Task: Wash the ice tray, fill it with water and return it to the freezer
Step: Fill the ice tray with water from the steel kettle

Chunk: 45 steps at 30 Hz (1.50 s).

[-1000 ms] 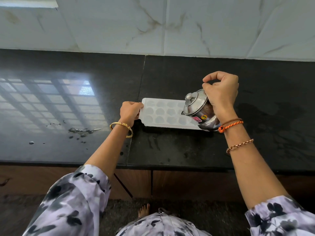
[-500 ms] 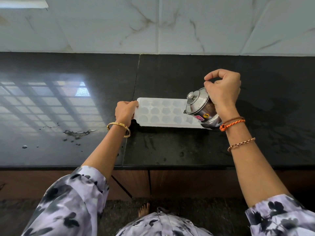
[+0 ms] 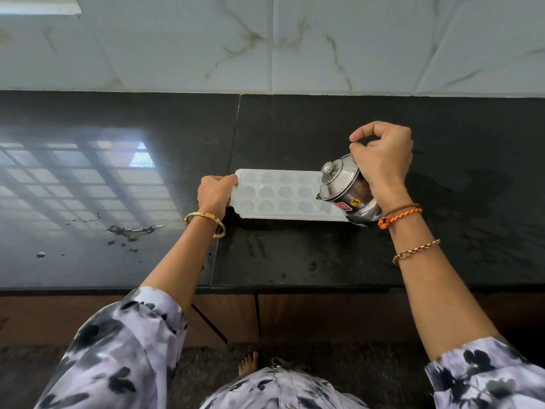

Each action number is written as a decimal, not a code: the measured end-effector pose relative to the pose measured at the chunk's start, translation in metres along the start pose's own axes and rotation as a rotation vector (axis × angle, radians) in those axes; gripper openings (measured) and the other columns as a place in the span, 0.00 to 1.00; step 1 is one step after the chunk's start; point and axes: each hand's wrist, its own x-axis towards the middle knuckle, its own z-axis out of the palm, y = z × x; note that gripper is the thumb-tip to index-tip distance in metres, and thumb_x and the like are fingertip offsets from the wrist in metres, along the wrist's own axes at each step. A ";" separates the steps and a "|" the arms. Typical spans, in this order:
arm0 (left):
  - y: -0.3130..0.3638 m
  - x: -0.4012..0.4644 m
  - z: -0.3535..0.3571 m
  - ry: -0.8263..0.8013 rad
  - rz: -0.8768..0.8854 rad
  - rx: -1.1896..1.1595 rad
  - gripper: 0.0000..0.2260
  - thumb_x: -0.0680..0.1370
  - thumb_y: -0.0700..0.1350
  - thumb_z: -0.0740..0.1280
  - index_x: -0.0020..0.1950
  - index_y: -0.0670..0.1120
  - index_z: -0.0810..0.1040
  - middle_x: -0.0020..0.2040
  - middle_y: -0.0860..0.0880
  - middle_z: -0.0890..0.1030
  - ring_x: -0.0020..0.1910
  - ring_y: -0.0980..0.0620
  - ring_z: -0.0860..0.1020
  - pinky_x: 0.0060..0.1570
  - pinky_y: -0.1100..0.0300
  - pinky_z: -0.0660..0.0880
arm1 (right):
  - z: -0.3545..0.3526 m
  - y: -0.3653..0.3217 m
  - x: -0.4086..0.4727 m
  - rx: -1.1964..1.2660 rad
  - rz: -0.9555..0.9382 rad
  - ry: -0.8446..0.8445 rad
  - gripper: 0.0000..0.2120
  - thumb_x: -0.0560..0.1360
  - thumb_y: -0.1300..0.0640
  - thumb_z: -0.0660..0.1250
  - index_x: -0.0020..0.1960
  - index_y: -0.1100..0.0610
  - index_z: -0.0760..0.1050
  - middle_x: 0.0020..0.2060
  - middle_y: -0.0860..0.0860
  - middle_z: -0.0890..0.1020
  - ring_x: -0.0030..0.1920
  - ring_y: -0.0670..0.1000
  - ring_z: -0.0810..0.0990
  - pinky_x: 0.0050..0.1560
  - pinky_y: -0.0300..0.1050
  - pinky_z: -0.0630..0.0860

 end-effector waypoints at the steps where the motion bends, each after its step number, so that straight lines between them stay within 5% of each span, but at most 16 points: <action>1: 0.000 0.000 0.000 0.002 0.000 0.000 0.11 0.71 0.43 0.66 0.29 0.45 0.70 0.32 0.48 0.70 0.36 0.49 0.71 0.39 0.56 0.70 | -0.001 0.000 0.000 -0.001 0.003 0.000 0.07 0.70 0.67 0.67 0.41 0.55 0.79 0.29 0.47 0.76 0.29 0.45 0.75 0.32 0.13 0.60; 22: 0.002 -0.003 0.001 0.014 0.002 0.030 0.11 0.70 0.44 0.65 0.29 0.45 0.69 0.35 0.45 0.70 0.39 0.48 0.70 0.39 0.55 0.68 | -0.011 0.010 0.004 -0.039 0.035 0.036 0.07 0.70 0.66 0.67 0.42 0.55 0.79 0.32 0.49 0.79 0.33 0.48 0.77 0.28 0.21 0.62; 30: 0.003 -0.006 0.000 0.010 0.017 0.042 0.14 0.69 0.43 0.64 0.25 0.46 0.64 0.27 0.49 0.64 0.29 0.51 0.63 0.31 0.59 0.61 | -0.018 0.015 0.006 -0.052 0.041 0.062 0.07 0.70 0.67 0.67 0.42 0.56 0.80 0.35 0.47 0.78 0.33 0.45 0.75 0.34 0.26 0.61; 45: 0.003 -0.008 -0.001 0.010 0.024 0.029 0.13 0.69 0.43 0.65 0.27 0.45 0.66 0.29 0.47 0.65 0.34 0.49 0.66 0.35 0.58 0.63 | -0.024 0.017 0.006 -0.088 0.050 0.062 0.07 0.71 0.65 0.67 0.43 0.55 0.79 0.34 0.48 0.78 0.30 0.44 0.74 0.30 0.22 0.58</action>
